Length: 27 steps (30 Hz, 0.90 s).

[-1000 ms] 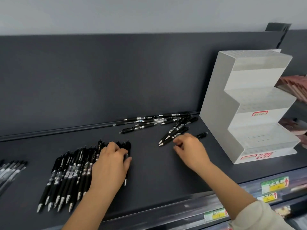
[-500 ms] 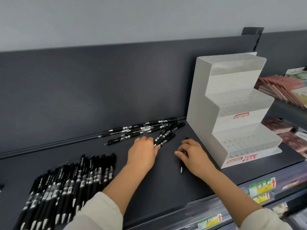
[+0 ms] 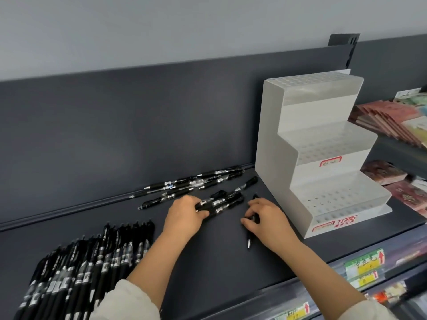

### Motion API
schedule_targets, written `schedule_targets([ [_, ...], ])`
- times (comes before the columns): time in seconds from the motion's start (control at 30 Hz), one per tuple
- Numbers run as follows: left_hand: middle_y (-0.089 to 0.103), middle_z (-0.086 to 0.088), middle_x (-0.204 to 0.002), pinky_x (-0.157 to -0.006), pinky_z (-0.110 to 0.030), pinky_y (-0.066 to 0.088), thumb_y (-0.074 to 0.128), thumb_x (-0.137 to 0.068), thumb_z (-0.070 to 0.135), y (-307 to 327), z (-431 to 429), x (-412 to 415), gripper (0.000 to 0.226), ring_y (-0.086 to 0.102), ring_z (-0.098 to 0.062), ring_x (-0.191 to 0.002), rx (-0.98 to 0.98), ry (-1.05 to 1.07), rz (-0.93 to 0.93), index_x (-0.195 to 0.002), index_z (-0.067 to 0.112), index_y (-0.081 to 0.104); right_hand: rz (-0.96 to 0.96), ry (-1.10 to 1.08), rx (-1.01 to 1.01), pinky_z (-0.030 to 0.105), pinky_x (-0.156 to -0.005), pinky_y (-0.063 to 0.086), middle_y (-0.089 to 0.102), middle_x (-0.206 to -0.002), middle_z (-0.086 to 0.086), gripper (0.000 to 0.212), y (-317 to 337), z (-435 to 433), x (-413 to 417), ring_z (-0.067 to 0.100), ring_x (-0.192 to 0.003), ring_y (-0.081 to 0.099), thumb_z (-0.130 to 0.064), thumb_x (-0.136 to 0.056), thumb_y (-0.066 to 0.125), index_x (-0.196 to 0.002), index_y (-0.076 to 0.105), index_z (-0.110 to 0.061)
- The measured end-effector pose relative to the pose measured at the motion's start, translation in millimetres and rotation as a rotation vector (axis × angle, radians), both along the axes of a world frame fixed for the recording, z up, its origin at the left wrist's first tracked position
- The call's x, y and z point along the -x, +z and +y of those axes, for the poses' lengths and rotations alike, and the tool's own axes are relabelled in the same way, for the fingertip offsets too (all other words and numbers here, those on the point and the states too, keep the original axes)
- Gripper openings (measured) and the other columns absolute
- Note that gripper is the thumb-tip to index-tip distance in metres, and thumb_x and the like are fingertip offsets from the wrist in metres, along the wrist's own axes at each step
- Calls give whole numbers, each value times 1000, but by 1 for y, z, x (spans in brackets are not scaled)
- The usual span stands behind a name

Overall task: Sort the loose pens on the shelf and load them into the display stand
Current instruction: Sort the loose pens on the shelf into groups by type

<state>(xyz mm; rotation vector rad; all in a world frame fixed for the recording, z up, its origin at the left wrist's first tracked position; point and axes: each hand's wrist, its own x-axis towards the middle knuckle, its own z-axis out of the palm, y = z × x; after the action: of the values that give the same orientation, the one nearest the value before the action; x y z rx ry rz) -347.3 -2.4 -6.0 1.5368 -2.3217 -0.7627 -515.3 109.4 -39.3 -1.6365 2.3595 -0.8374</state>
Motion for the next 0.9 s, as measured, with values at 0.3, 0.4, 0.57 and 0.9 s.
schedule_targets([
  [0.3, 63, 0, -105, -78, -33, 51, 55, -92, 37, -10, 50, -69, 31, 60, -20, -97, 239, 168, -93, -116, 21, 63, -12, -6, -2, 20, -92, 38, 55, -130, -6, 15, 0, -3, -3, 11, -117, 53, -24, -83, 68, -94, 70, -13],
  [0.4, 54, 4, -115, -88, -33, 46, 50, -92, 44, -17, 55, -68, 38, 52, -17, -109, 290, 131, -204, -126, 28, 56, -25, 3, -10, 15, -88, 35, 55, -129, -5, 16, 2, -8, -8, 11, -112, 55, -19, -83, 68, -98, 68, -13],
  [0.57, 41, 8, -131, -95, -32, 36, 47, -92, 51, -14, 50, -55, 53, 39, -16, -121, 372, 44, -254, -139, 29, 40, -49, -1, -15, 6, -79, 29, 57, -126, -2, 22, 3, -10, -12, 13, -107, 56, -16, -83, 69, -103, 67, -11],
  [0.9, 47, 1, -119, -92, -32, 34, 46, -94, 44, -5, 34, 5, 37, 41, -20, -115, 440, -194, -370, -118, 19, 60, -145, -161, -28, 21, -83, 42, 40, -122, 3, 59, 9, -1, -14, 12, -86, 48, -24, -78, 73, -130, 47, -17],
])
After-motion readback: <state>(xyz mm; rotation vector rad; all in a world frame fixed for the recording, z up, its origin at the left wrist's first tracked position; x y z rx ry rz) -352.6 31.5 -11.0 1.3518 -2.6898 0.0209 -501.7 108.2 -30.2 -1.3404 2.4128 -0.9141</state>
